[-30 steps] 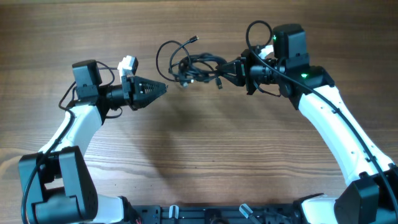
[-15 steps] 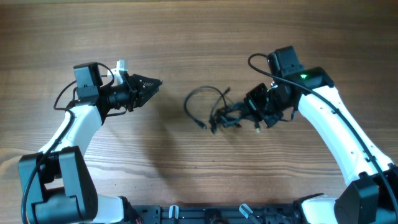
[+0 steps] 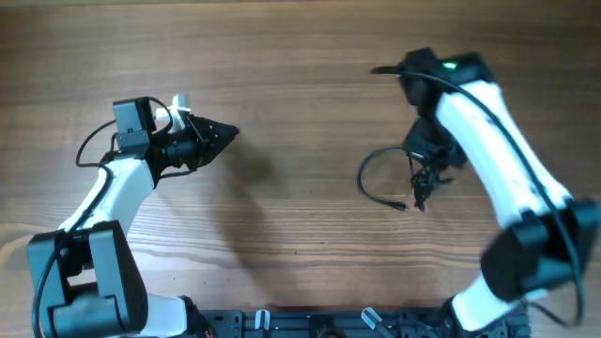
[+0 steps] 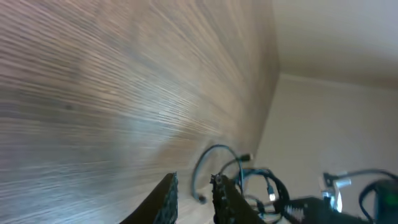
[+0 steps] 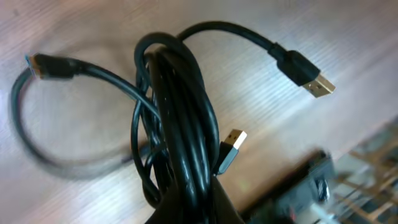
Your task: Untangle cables
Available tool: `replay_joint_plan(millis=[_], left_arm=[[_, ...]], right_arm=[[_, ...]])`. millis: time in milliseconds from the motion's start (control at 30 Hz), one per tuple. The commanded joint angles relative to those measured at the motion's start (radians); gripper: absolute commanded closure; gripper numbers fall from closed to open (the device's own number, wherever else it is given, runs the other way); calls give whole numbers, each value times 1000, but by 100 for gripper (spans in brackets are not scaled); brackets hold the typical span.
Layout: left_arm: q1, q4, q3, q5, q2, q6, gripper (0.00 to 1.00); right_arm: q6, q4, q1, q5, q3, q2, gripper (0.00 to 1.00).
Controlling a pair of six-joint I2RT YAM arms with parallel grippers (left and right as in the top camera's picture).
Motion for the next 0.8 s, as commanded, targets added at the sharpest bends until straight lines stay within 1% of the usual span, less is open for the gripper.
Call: replay_joint_plan(millis=[0, 67, 133, 167, 200, 233, 267, 300, 333, 367, 400, 433, 467, 500, 567, 633, 700, 733, 767], left_arm=[[-1, -11, 0, -47, -3, 99, 77], [-1, -10, 0, -47, -3, 99, 77], [-1, -10, 0, -47, -3, 99, 76], [-1, -10, 0, -47, -3, 99, 76], [-1, -10, 0, -47, -3, 99, 76], [-1, -10, 0, -47, -3, 99, 76], [-1, -11, 0, -47, -3, 99, 74], [-1, -14, 0, -47, -3, 100, 71], [-1, -19, 0, -55, -3, 114, 64], [-1, -25, 0, -68, -3, 125, 61], [-1, -34, 0, -93, -3, 125, 53], [-6, -44, 0, -117, -3, 126, 50], [-20, -44, 0, -122, -3, 143, 50], [-41, -43, 0, -130, -3, 148, 49], [-124, -17, 1, -178, -3, 148, 43], [-249, 19, 1, -259, -3, 148, 37], [-375, 60, 1, -329, -3, 177, 35], [-426, 71, 1, -390, -3, 172, 35], [-497, 90, 1, -485, -3, 149, 35]], right_arm=[[61, 103, 74, 149, 7, 153, 95], [108, 175, 151, 202, 7, 229, 95], [92, 257, 224, 139, 6, 247, 95], [31, 336, 268, 72, 6, 246, 96], [-58, 410, 301, 10, 7, 246, 72], [-167, 470, 328, -56, 7, 246, 20], [-270, 504, 344, -112, 11, 243, 16], [-321, 501, 346, -155, 34, 239, 14], [-343, 481, 345, -189, 63, 233, 12], [-353, 446, 339, -224, 108, 223, 9], [-356, 396, 322, -248, 172, 193, 9], [-397, 362, 298, -276, 222, 147, 8], [-416, 352, 275, -293, 242, 111, 0], [-426, 348, 245, -301, 247, 72, 1], [-428, 316, 148, -312, 246, 5, 0], [-484, 283, 48, -396, 245, -2, 0], [-584, 290, -55, -512, 203, 1, 0], [-605, 297, -85, -549, 184, 1, 0], [-657, 314, -122, -629, 151, 1, 0]])
